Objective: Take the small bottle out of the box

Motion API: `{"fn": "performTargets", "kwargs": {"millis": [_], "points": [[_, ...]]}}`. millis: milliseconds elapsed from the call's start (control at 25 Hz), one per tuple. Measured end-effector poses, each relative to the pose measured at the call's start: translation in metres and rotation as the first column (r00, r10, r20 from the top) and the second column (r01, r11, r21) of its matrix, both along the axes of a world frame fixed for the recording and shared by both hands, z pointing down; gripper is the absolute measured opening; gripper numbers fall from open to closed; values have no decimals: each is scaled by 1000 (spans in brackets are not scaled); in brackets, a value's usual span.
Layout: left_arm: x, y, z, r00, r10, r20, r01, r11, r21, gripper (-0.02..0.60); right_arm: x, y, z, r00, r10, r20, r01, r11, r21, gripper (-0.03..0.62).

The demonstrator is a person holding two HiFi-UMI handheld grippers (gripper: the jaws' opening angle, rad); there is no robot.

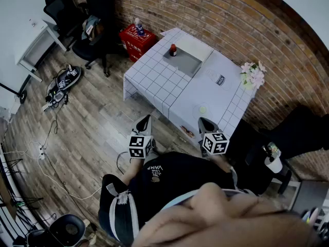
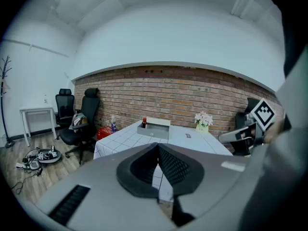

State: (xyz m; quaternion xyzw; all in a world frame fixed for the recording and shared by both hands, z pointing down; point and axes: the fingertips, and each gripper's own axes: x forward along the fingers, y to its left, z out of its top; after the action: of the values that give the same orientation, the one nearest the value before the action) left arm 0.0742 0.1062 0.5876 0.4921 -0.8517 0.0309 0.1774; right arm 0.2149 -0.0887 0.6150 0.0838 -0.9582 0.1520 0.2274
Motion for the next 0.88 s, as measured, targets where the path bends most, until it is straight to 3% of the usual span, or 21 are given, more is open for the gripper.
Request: {"fn": "performTargets", "kwargs": {"millis": [280,440,880], "points": [[0,-8,-5,1000,-7,16,7,1000,-5,11,0,-6,0,1000,1,6,-1,1000,-1,2],[-4,-9,-3,1000,4,12,-4,1000,-2,11,-6,-4,0,999,9,49,-5,997,-80,2],[-46,-11,1,996,88,-6,-88,996,0,11,-37,-5,0,992,121,43,-118,990,-75,3]]}}
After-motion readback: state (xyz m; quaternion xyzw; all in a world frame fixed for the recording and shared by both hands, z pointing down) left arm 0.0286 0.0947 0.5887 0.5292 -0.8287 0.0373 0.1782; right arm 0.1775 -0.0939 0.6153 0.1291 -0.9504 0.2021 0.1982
